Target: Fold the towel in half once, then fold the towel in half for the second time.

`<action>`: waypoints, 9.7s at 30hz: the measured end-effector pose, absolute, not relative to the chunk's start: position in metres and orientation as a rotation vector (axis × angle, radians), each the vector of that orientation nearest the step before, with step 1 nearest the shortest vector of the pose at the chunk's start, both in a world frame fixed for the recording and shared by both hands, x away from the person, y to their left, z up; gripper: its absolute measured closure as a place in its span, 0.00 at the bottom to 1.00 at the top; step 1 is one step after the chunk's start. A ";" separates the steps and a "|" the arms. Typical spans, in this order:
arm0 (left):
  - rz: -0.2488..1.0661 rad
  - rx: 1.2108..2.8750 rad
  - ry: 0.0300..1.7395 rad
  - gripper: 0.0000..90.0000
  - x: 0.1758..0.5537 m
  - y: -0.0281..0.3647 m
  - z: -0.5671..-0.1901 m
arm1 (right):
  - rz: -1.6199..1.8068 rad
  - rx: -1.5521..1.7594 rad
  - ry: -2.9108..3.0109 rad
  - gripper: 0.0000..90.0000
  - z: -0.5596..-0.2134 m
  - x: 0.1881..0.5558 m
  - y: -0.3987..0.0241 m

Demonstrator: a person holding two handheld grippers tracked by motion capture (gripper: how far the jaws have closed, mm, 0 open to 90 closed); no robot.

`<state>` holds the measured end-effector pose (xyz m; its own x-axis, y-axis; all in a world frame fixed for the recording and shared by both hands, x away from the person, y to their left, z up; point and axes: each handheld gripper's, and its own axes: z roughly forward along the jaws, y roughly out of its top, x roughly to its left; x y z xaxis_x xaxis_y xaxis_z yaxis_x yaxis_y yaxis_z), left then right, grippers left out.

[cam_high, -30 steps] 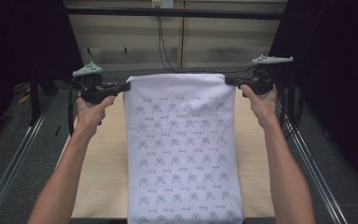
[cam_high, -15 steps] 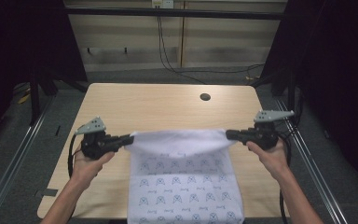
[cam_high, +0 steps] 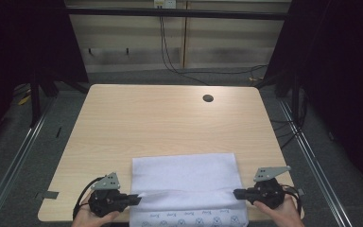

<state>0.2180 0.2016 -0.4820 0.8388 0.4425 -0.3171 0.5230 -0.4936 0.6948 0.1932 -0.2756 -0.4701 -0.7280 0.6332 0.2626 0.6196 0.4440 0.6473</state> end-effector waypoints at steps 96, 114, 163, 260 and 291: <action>0.153 1.857 0.675 0.97 0.322 0.245 -0.388 | 1.510 1.093 2.288 0.97 -0.383 0.312 -0.281; 0.023 2.077 0.599 0.95 0.241 0.246 -0.453 | 1.442 0.997 2.549 0.96 -0.436 0.207 -0.271; 0.111 2.108 0.923 0.54 0.375 0.197 -0.501 | 1.200 1.150 2.481 0.56 -0.483 0.339 -0.215; 0.103 2.218 0.833 0.89 0.371 0.206 -0.498 | 1.110 1.307 2.504 0.96 -0.498 0.337 -0.275; 0.223 1.930 0.935 0.94 0.417 0.233 -0.413 | 1.345 1.177 2.284 0.97 -0.398 0.390 -0.271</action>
<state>0.4174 0.2333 -0.4126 0.6913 0.6891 -0.2173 0.5164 -0.2609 0.8156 0.3901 -0.2708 -0.3976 -0.6461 0.7411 0.1826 0.5191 0.2513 0.8170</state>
